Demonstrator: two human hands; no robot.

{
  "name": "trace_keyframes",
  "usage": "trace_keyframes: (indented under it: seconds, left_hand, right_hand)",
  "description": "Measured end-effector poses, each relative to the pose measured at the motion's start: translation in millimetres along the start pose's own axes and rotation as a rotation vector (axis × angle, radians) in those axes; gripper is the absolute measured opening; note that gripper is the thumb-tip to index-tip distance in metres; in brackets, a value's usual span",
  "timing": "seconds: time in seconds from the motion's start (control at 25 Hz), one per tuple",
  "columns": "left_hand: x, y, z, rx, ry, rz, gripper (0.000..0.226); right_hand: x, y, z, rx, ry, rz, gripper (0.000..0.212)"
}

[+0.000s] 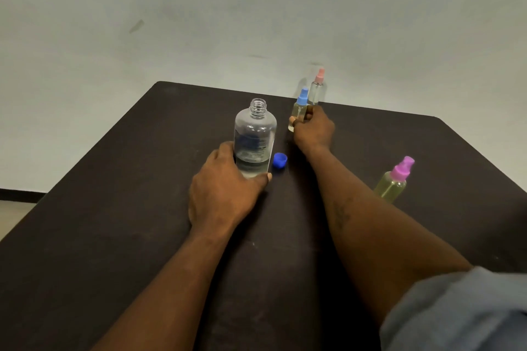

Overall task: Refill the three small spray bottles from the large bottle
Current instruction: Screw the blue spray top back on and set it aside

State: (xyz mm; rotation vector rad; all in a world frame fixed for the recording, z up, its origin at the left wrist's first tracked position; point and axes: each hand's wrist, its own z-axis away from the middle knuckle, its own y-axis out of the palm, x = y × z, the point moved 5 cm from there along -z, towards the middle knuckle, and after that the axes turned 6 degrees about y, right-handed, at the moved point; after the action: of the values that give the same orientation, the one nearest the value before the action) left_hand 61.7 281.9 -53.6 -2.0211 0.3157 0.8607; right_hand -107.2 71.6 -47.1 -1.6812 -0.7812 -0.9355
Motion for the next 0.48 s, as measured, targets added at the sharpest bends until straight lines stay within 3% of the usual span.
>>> trace_keyframes:
  seconds: [0.48]
  left_hand:
    - [-0.2, 1.3, 5.6, -0.015, -0.008, -0.012, 0.063]
  right_hand:
    - [18.9, 52.1, -86.8, -0.029, -0.027, 0.221, 0.027]
